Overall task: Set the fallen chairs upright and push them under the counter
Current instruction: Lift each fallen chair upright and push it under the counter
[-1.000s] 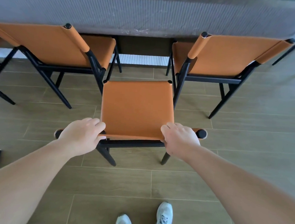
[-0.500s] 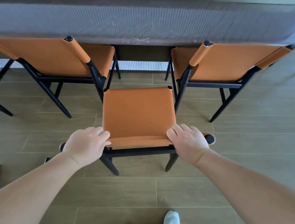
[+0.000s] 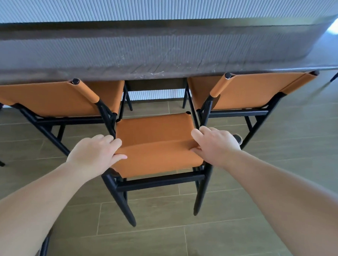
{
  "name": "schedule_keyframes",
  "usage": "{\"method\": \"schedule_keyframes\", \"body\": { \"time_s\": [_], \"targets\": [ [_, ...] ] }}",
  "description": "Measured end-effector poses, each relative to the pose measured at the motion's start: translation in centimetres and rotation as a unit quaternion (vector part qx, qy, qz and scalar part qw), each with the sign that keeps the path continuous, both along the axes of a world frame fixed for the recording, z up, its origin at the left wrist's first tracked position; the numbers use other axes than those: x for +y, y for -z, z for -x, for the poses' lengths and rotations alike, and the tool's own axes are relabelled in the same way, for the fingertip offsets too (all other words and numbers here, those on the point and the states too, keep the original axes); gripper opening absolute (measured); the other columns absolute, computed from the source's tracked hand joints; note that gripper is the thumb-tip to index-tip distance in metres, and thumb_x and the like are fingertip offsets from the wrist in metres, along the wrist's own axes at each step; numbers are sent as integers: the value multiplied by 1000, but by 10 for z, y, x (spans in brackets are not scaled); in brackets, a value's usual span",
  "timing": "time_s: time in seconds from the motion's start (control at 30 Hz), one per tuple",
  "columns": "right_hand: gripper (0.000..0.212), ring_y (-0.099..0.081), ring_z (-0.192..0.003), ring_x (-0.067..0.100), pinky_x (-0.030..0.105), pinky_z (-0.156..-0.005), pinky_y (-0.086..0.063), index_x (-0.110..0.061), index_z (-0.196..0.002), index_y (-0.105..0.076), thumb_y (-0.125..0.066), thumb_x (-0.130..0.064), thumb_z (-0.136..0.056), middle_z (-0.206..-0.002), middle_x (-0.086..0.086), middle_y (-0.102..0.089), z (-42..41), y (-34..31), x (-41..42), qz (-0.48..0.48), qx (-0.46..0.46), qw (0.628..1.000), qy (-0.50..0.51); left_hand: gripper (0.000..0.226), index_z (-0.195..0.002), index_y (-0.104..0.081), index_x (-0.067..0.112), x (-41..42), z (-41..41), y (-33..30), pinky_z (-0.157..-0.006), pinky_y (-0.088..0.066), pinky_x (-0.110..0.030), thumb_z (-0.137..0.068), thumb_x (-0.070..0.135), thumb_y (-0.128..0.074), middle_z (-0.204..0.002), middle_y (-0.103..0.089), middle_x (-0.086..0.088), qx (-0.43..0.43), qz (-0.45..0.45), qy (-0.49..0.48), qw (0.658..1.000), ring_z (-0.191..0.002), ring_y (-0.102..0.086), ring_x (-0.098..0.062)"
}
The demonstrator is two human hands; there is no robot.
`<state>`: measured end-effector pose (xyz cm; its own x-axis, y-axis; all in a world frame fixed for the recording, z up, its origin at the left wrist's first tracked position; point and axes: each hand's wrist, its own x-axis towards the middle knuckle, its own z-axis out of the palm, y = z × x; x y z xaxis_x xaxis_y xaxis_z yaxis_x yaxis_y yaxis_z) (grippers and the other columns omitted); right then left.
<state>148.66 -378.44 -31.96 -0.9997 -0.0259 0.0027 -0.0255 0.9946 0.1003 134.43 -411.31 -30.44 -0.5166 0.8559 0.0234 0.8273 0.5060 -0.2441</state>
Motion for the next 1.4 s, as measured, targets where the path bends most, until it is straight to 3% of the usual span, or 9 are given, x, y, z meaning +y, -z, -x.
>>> {"method": "schedule_keyframes", "body": {
  "time_s": [0.3, 0.47, 0.67, 0.93, 1.07, 1.2, 1.4],
  "targets": [
    [34, -56, -76, 20, 35, -56, -48, -26, -96, -27, -51, -50, -95, -86, -4, -51, 65, -17, 17, 13, 28, 999, -24, 39, -75, -63, 14, 23, 67, -35, -43, -29, -24, -78, 52, -73, -59, -53, 3, 21, 14, -8, 1000, -50, -55, -22],
    [34, -58, -81, 21, 33, -58, -44, -26, -100, -29, -52, -52, -94, -89, -4, -52, 107, -36, 36, 13, 24, 999, -26, 41, -79, -68, 12, 45, 110, -51, -46, -22, -22, -75, 52, -75, -63, -57, -1, 45, 21, 2, 999, -52, -56, -23],
    [35, -58, -78, 20, 32, -55, -40, -24, -102, -36, -54, -53, -93, -88, -4, -53, 143, -45, 43, 0, 35, 999, -26, 43, -80, -66, 12, 54, 157, -58, -45, -15, -18, -77, 54, -67, -64, -53, 0, 27, 17, 17, 999, -53, -53, -21],
    [38, -42, -64, 17, 31, -50, -31, -25, -95, -33, -56, -55, -90, -77, -7, -38, 189, -55, 41, -18, 39, 999, 11, 60, -87, -68, 14, 66, 240, -64, -40, -33, -26, -82, 66, -38, -72, -54, 1, 34, 14, 57, 998, -62, -55, -22],
    [36, -50, -68, 20, 32, -51, -32, -23, -97, -39, -57, -53, -91, -78, -6, -42, 209, -60, 33, -19, 45, 997, 53, 60, -102, -66, 22, 76, 285, -63, -49, -37, -29, -84, 72, -39, -85, -54, 5, 39, 33, 38, 998, -80, -57, -18],
    [35, -54, -72, 21, 32, -52, -33, -21, -101, -41, -57, -51, -92, -85, -2, -51, 232, -62, 23, -15, 51, 996, 65, 53, -116, -61, 33, 86, 326, -63, -60, -47, -32, -86, 72, -41, -91, -51, 12, -17, 45, -9, 999, -89, -54, -13],
    [38, -51, -66, 19, 31, -50, -29, -22, -97, -41, -60, -54, -89, -79, -4, -47, 256, -64, 16, -40, 40, 994, 96, 57, -100, -63, 34, 94, 370, -70, -61, -42, -26, -85, 79, -30, -86, -48, 16, -33, 107, 49, 993, -87, -51, -8]
  ]
}}
